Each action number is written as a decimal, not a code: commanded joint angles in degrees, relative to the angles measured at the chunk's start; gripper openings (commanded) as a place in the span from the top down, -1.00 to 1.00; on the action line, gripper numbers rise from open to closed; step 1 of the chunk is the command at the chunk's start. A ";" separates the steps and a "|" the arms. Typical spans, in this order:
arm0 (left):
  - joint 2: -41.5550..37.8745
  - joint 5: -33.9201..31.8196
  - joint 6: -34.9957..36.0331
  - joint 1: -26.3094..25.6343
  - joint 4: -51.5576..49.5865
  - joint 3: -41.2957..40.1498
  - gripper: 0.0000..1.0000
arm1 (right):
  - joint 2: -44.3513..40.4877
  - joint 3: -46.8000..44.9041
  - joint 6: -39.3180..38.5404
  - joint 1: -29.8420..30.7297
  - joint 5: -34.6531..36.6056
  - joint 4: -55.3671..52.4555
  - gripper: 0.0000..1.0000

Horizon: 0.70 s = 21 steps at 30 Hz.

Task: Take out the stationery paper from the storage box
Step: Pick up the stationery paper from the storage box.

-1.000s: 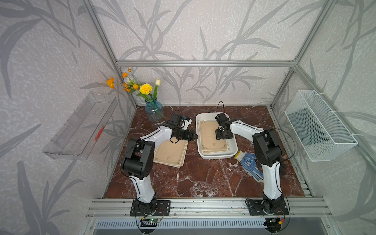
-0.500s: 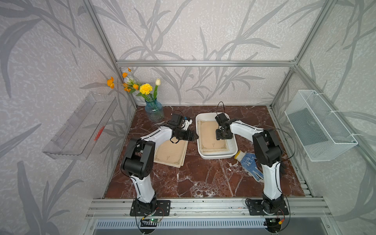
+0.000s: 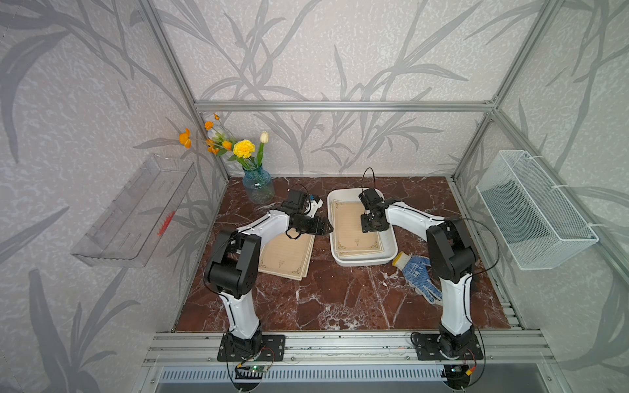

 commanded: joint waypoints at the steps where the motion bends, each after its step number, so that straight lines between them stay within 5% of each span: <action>1: 0.65 -0.79 -2.50 -0.24 -2.03 3.36 -0.75 | -1.96 -0.12 1.02 -0.48 0.77 -0.96 -0.34; 5: 2.13 -0.83 -8.12 -0.28 0.90 5.85 -0.62 | -2.18 -0.10 2.65 -1.17 -1.94 -0.11 -0.41; 12: 8.73 -0.06 -14.13 -0.28 -2.85 12.17 -0.12 | -0.58 0.50 4.88 -2.15 -3.98 0.45 -0.48; 21: 11.29 -0.90 -15.18 -0.28 -4.59 13.63 0.11 | 0.98 1.11 6.68 -2.67 -4.38 1.17 -0.54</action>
